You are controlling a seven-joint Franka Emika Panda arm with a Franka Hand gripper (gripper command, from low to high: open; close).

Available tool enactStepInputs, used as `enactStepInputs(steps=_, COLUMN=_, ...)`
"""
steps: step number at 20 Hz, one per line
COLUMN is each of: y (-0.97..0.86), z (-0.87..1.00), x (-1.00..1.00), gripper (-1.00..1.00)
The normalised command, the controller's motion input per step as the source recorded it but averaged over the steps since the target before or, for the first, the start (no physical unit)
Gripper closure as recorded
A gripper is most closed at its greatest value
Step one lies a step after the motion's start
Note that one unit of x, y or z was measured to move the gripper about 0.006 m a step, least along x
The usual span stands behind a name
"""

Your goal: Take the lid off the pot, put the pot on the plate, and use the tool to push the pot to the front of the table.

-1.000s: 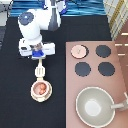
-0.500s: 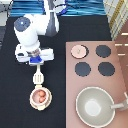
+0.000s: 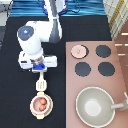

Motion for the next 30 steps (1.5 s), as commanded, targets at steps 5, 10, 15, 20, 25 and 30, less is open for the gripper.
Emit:
enactStepInputs(steps=5, y=0.05, z=0.38, x=1.0, gripper=1.0)
enactStepInputs(steps=10, y=-0.07, z=0.47, x=0.95, gripper=1.0)
enactStepInputs(steps=15, y=0.02, z=0.61, x=0.51, gripper=1.0)
enactStepInputs(steps=20, y=0.18, z=0.83, x=-0.91, gripper=1.0)
enactStepInputs(steps=25, y=0.17, z=0.5, x=-1.0, gripper=1.0)
enactStepInputs(steps=30, y=0.21, z=0.0, x=-1.0, gripper=1.0)
